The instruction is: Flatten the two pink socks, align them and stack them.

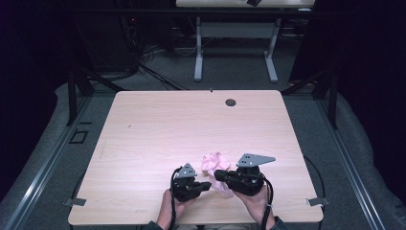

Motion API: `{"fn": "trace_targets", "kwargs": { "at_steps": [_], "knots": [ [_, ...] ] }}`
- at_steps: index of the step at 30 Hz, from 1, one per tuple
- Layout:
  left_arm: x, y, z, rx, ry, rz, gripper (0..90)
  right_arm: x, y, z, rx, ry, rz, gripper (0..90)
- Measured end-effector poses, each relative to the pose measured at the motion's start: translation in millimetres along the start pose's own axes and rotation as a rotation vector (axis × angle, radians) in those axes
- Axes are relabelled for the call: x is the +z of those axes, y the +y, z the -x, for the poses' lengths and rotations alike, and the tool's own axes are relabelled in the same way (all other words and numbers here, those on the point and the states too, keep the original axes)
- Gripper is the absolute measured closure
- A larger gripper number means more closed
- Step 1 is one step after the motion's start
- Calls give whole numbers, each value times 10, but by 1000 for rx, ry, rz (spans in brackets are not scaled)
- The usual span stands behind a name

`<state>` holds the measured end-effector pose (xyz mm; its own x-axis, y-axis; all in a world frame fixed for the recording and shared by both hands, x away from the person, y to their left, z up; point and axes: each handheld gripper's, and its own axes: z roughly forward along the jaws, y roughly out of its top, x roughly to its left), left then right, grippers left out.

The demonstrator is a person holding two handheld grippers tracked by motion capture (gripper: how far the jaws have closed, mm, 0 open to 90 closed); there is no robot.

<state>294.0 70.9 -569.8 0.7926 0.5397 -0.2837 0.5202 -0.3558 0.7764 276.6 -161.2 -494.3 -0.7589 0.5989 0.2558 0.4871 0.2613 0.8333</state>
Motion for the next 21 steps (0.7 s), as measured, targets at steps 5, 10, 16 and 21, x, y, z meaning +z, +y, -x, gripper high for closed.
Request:
{"fn": "trace_targets", "kwargs": {
  "at_steps": [5,10,16,21],
  "knots": [
    [-294,49,-19,-9,35,-10,900,-44,24,-9,15,-6,36,844],
    [-472,180,-51,0,67,-66,900,63,-161,266,132,-78,-32,842],
    [-192,231,-175,-7,132,-185,896,259,-367,390,140,-153,-166,834],
    [-189,204,-210,-44,183,-169,675,287,-406,439,137,-184,-191,786]
  ]
}}
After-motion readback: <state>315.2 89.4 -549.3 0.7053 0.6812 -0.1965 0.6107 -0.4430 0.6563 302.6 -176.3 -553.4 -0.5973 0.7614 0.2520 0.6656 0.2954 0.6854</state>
